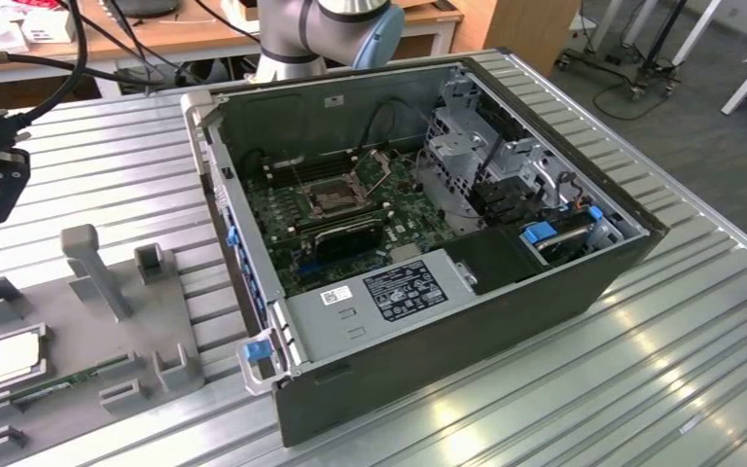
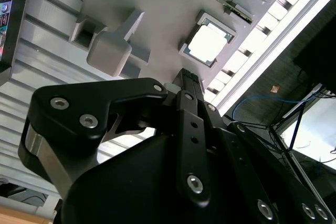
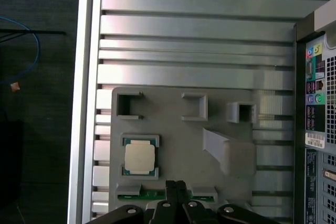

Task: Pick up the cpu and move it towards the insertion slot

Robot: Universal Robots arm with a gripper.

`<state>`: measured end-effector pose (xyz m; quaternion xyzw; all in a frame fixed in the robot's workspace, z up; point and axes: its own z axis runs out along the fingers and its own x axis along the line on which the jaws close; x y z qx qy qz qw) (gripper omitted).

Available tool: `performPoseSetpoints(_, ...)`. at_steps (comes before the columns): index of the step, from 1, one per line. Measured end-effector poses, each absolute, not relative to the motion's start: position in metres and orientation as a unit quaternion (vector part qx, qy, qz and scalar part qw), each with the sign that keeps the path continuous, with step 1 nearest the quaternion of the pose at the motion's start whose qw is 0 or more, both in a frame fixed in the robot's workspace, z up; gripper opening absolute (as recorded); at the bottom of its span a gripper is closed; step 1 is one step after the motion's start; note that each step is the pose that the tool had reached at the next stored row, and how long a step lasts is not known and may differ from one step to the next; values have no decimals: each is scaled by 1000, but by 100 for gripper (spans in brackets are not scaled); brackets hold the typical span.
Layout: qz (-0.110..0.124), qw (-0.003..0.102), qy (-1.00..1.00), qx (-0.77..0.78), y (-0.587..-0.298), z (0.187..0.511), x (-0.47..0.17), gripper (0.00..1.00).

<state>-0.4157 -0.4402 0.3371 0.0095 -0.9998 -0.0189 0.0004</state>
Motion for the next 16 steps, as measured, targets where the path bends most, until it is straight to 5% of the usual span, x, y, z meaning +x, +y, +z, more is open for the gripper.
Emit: performPoseSetpoints(16,-19,0,-1000,10,-440,334,-420,11)
